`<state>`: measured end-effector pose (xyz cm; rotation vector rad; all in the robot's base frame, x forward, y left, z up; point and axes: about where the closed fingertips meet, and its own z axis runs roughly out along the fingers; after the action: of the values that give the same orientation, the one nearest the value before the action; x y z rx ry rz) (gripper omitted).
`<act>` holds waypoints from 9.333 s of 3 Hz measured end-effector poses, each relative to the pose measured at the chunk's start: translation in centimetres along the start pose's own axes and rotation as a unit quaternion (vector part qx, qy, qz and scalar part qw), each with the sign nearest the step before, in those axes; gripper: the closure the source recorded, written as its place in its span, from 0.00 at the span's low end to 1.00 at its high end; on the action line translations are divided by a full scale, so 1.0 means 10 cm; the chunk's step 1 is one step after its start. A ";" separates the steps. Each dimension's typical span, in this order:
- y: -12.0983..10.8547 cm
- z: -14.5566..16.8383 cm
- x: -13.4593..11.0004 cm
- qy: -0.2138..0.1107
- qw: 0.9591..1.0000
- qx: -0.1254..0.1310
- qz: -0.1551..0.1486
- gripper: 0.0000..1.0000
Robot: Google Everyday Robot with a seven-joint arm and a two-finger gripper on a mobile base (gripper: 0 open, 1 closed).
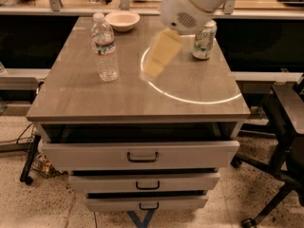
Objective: Knock water bottle over
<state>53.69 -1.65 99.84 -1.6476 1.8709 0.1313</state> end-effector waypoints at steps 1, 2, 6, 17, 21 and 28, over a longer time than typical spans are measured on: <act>0.00 -0.01 -0.04 -0.003 1.000 0.003 -0.003 0.00; -0.01 0.07 -0.10 -0.020 1.000 0.007 0.017 0.00; -0.55 1.21 -0.92 -0.245 0.958 0.023 0.143 0.00; -0.44 1.74 -1.08 0.008 0.995 -0.102 -0.022 0.83; -0.20 2.61 -1.14 -0.012 0.984 -0.175 0.025 0.00; -1.04 0.72 0.29 -0.108 0.982 0.008 0.152 0.00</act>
Offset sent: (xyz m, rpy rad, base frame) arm 0.0163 0.0240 -0.0045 0.1291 -0.0049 -0.0612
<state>66.05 -2.93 96.03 -1.2708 1.9345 0.4050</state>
